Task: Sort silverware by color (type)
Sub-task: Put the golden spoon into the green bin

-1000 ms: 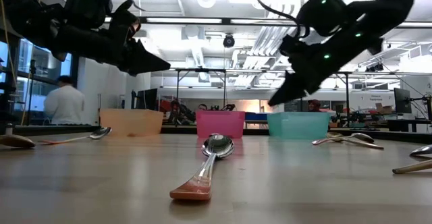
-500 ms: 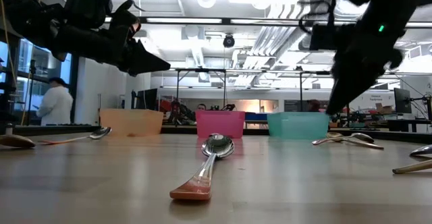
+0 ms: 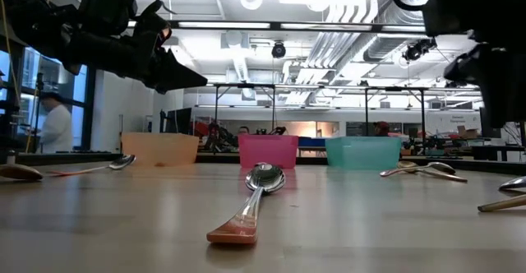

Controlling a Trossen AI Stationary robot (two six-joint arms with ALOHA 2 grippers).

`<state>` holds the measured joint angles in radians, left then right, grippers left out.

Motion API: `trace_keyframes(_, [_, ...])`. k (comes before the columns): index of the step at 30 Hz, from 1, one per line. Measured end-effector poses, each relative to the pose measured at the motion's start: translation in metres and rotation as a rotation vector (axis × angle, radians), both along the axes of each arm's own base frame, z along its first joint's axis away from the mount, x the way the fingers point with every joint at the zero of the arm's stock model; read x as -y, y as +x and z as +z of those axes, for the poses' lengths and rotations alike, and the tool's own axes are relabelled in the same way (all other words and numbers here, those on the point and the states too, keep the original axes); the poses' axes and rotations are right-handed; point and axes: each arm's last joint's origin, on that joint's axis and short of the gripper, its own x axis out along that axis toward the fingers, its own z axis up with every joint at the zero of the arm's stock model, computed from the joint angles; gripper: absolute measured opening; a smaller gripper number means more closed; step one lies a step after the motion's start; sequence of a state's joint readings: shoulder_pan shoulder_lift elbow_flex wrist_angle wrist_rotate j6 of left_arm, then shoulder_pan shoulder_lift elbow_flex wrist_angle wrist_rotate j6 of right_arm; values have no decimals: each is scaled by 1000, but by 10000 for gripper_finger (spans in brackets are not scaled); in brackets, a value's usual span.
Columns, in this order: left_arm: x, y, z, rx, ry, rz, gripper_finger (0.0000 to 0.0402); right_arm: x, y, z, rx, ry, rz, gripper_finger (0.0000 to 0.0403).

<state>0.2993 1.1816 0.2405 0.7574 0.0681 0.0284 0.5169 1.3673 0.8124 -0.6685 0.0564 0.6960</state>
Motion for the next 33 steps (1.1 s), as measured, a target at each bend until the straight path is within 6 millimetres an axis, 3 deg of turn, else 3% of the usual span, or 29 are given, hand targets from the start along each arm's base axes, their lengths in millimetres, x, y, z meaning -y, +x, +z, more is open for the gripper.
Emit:
trace_keyframes(4, [0, 0, 0, -2, -1, 0, 1, -15, 6, -13, -8, 20, 66, 148])
trace_keyframes(9, [0, 0, 0, -4, -1, 1, 1, -33, 24, -22, -62, -14, 160, 156])
trace_keyframes(19, [0, 0, 0, -4, 0, 1, 1, -62, 50, -40, -225, -131, 304, 123])
trace_keyframes(33, [0, 0, -1, -6, -1, 1, 1, -59, 54, -54, -265, -154, 342, 60])
